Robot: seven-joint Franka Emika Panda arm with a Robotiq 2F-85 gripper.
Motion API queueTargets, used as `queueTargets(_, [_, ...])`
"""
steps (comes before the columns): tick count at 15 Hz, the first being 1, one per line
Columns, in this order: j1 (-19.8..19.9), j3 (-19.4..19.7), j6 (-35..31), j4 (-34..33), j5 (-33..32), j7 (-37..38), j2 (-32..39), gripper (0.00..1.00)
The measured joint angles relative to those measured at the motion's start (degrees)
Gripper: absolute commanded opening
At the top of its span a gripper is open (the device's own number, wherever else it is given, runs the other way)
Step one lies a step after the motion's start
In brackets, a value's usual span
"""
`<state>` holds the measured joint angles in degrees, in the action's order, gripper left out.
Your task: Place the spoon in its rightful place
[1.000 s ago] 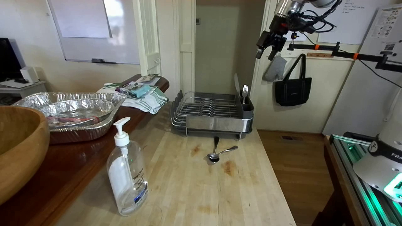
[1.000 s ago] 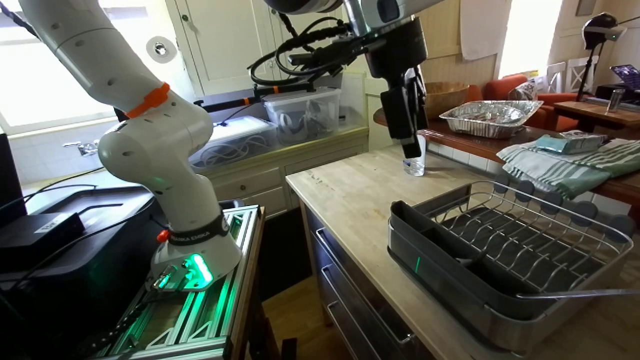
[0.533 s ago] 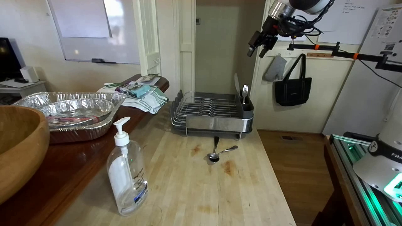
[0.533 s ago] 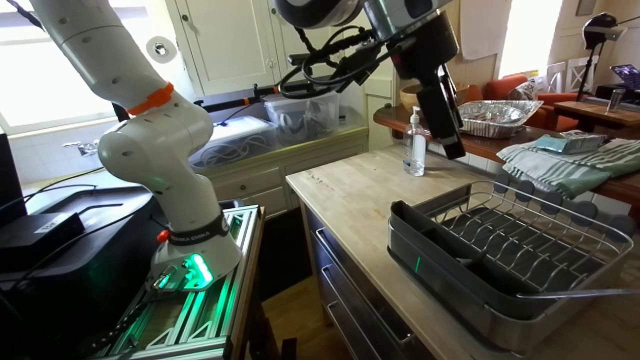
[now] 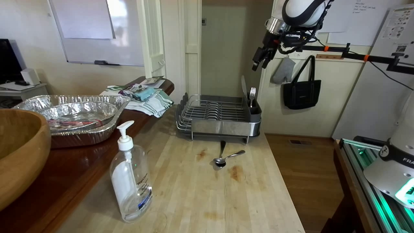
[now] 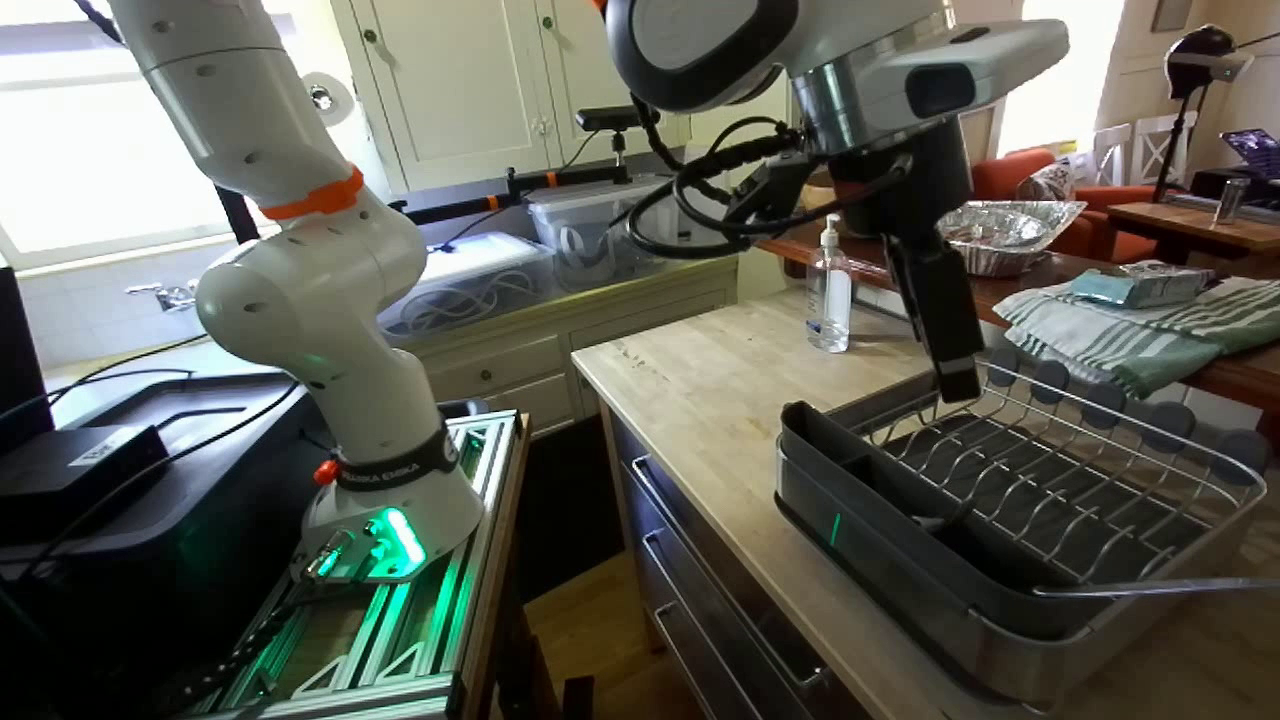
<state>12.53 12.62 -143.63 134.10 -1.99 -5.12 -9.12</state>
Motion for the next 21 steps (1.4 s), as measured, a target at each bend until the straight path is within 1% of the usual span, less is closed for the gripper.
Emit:
queueTargets(6, [0.01, 1.04, -1.66, -1.70, 0.08, -7.53, 5.30, 1.00])
queueTargets(9, [0.01, 1.04, -2.20, -1.78, 0.08, -9.72, 7.59, 1.00])
queueTargets(13, [0.01, 1.02, -4.72, -1.78, 0.06, -12.01, 10.69, 1.00])
queueTargets(14, [0.01, 1.00, -5.35, -1.78, 0.06, -12.44, 11.34, 0.97])
queueTargets(15, [0.01, 0.98, -5.89, -1.78, 0.06, -12.85, 11.95, 0.76])
queueTargets(17, [0.01, 0.92, -6.63, -1.78, 0.04, -13.38, 13.03, 0.68])
queueTargets(19, [0.01, 0.84, -7.62, -1.78, -0.13, -13.74, 14.01, 0.53])
queueTargets(20, [0.01, 0.80, -8.18, -1.78, -0.34, -13.77, 14.44, 0.44])
queueTargets(21, [0.01, 0.75, -8.62, -1.78, -0.55, -13.79, 14.84, 0.37])
